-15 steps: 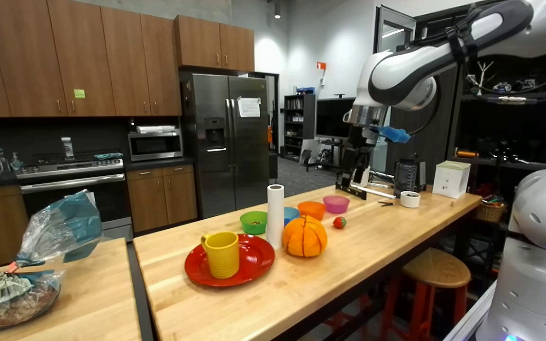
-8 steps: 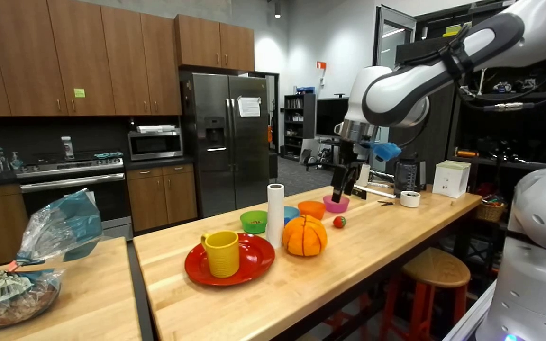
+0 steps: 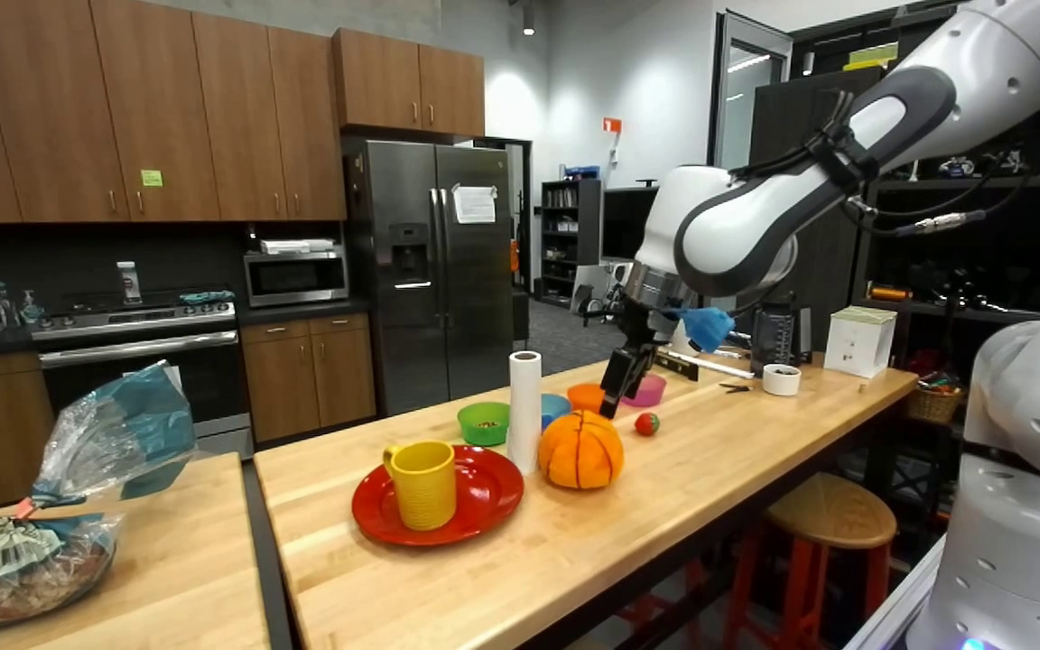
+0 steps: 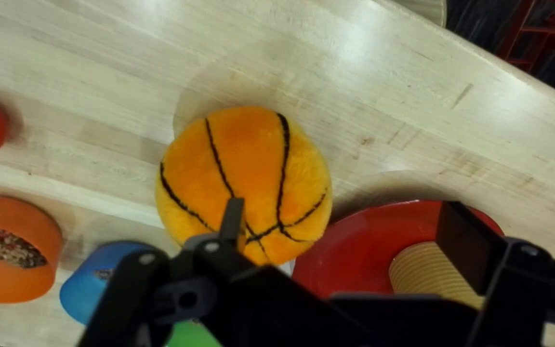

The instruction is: Move the roll of paper towel to the right

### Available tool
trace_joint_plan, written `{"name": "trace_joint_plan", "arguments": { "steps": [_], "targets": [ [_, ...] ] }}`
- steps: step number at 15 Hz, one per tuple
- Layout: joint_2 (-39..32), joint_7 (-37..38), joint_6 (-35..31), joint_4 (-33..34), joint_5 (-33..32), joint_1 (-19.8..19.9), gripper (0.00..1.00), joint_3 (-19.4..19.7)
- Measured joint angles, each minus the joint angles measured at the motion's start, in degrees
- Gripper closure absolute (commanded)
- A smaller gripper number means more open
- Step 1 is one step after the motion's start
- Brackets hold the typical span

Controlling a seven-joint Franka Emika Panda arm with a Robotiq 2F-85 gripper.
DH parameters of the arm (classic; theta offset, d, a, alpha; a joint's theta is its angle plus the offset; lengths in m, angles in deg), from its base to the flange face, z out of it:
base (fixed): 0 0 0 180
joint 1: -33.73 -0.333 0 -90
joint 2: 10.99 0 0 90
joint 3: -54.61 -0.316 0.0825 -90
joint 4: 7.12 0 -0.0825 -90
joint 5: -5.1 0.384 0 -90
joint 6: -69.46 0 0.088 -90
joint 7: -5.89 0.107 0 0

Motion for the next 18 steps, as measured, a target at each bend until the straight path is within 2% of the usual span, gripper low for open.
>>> {"name": "trace_joint_plan", "arguments": {
  "steps": [8, 13, 18],
  "targets": [
    [-6.5, -0.3, -14.5, 1.5, -0.1, -3.6, 0.0, -1.7],
    [-8.8, -0.3, -23.0, 1.3, 1.1, -5.7, 0.0, 0.1],
    [-9.0, -0.9, -27.9, -0.2, 1.1, -5.8, 0.0, 1.4]
  ]
}}
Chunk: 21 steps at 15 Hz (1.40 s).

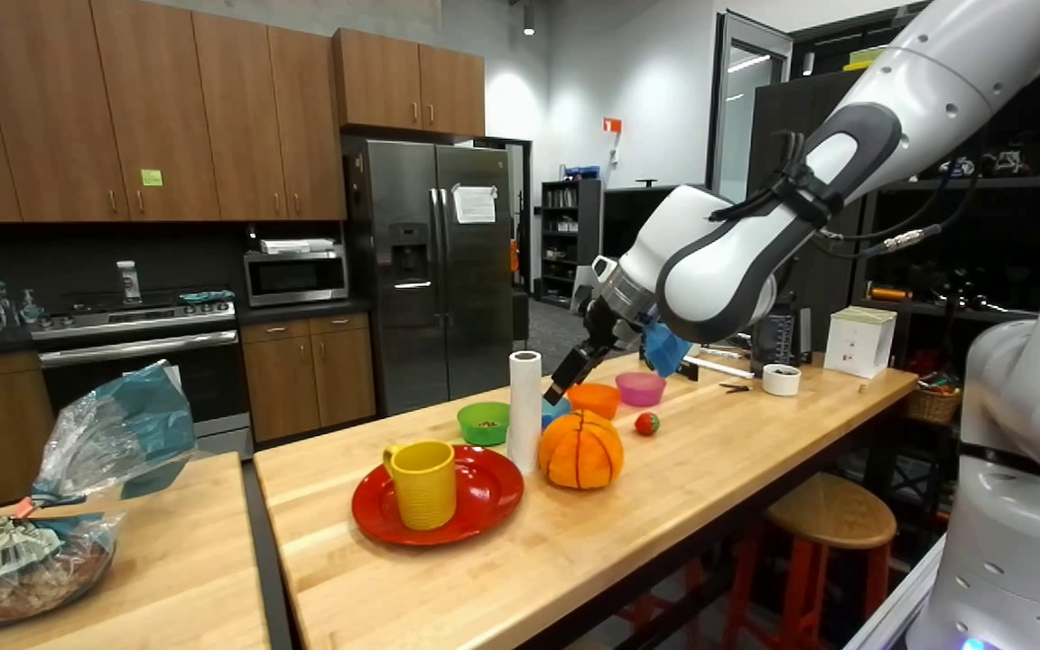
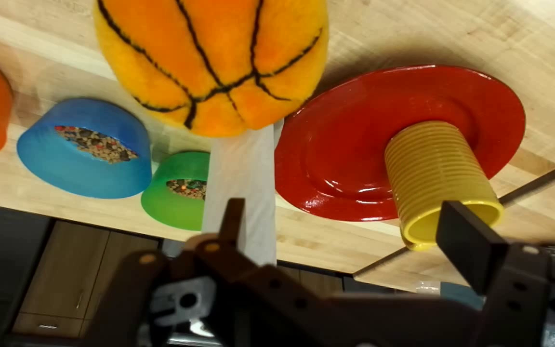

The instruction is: Move the roll of paper towel to the right

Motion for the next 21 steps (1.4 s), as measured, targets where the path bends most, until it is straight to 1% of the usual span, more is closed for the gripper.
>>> {"name": "trace_joint_plan", "arguments": {
  "steps": [3, 8, 9, 11, 15, 21],
  "targets": [
    [-0.5, 0.0, -3.6, -1.4, 0.0, -0.4, 0.0, -0.1],
    [-3.8, 0.1, -13.0, -2.0, -0.1, 0.2, 0.0, -1.0],
    [-5.0, 0.1, -14.8, -2.0, -0.1, 0.6, 0.0, -1.3],
    [-7.3, 2.1, -17.5, -1.9, -3.4, 2.6, 0.0, -2.4],
    [-12.5, 1.0, -22.3, -1.3, -2.4, 4.7, 0.0, -3.6],
    [-15.4, -3.6, -21.9, 4.3, 2.5, 5.5, 0.0, -3.7]
  ]
}}
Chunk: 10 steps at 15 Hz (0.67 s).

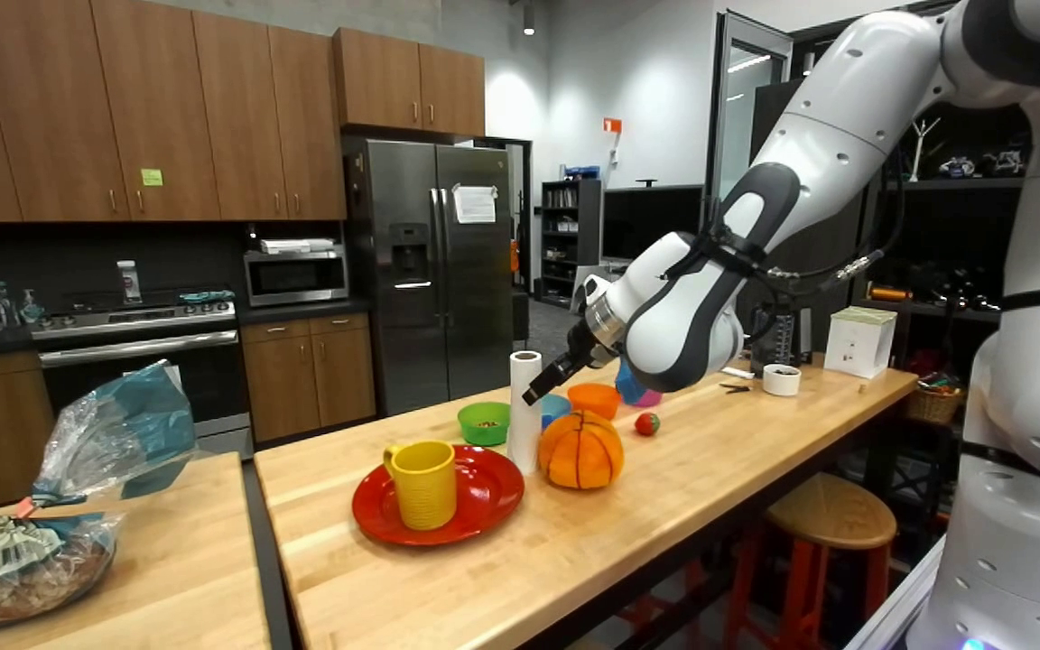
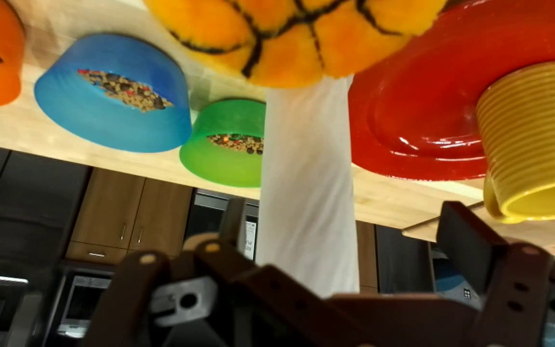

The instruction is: Move the roll of paper towel to the right

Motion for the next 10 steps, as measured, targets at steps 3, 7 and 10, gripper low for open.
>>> {"name": "trace_joint_plan", "arguments": {
  "steps": [3, 7, 10],
  "targets": [
    [-1.3, -1.6, 0.1, 2.3, 1.2, 0.0, 0.0, 0.0],
    [-3.5, -2.5, 0.1, 4.3, 1.4, -0.3, 0.26, 0.0],
    [-5.4, -3.0, 0.1, 5.4, 2.1, -1.0, 0.46, 0.3]
  ]
}}
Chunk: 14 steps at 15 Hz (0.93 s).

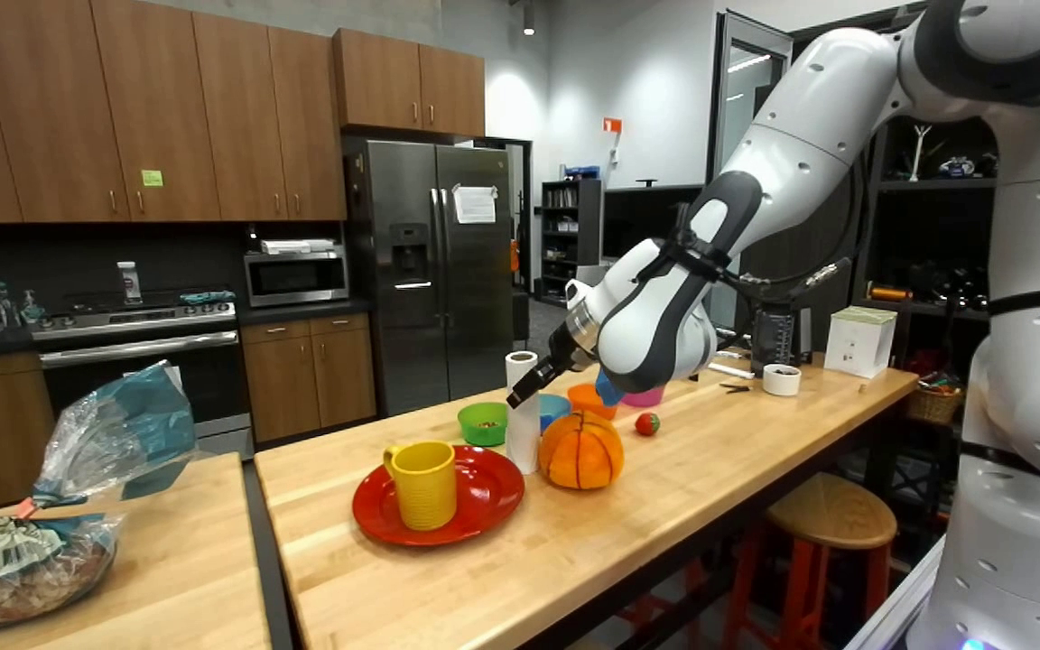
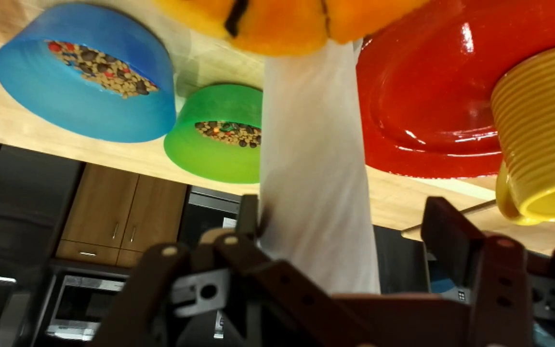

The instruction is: Move the roll of paper towel to the right

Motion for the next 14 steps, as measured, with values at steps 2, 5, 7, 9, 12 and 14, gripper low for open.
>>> {"name": "trace_joint_plan", "arguments": {
  "steps": [2, 5, 7, 9, 12, 14],
  "targets": [
    [-0.8, -0.7, 0.0, 0.5, 0.9, -0.6, 0.63, 0.4],
    [-1.4, -1.8, 0.0, 1.1, 2.6, -1.9, 0.7, 1.6],
    [-1.5, -2.2, 0.0, 1.4, 3.6, -2.8, 0.7, 2.3],
    [-1.5, -2.3, 0.0, 1.4, 4.6, -3.6, 0.7, 3.1],
    [-1.5, -2.3, 0.0, 1.4, 5.6, -4.2, 0.7, 3.7],
    [-1.2, -2.2, -0.1, 1.4, 5.6, -4.2, 0.7, 4.0]
  ]
}}
